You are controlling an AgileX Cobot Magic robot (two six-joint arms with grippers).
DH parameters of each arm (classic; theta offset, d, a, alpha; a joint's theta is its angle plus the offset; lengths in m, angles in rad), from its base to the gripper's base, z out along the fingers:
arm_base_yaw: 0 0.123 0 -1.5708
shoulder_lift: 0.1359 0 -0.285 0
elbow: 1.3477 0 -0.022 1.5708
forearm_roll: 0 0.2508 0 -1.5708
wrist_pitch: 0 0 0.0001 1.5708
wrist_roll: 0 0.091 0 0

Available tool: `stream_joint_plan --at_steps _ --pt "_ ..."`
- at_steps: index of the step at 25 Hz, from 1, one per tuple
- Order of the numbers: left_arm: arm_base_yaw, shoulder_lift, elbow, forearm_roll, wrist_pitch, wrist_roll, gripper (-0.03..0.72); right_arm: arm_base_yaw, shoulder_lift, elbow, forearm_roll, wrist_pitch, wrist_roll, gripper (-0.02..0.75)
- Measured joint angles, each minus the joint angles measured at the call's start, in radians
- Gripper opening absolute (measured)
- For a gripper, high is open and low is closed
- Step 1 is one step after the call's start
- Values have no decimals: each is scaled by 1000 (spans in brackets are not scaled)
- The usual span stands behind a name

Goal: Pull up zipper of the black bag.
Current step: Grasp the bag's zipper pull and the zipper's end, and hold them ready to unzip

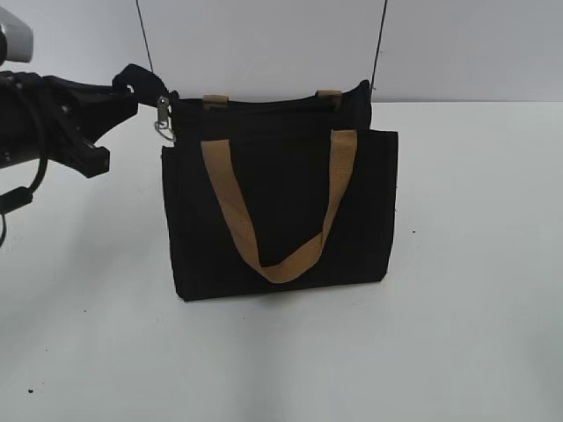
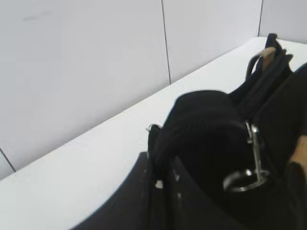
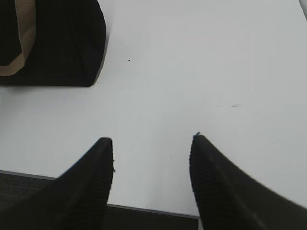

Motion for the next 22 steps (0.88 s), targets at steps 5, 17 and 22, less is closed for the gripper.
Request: stream_joint_plan --at_steps 5,17,22 --pt "-2 -85 0 21 16 -25 32 0 0 0 0 0 0 399" --pt "-4 -109 -62 52 29 -122 32 0 165 -37 136 -39 -109 399" --pt "-31 -109 -82 55 52 -144 32 0 447 -78 345 -107 -267 399"
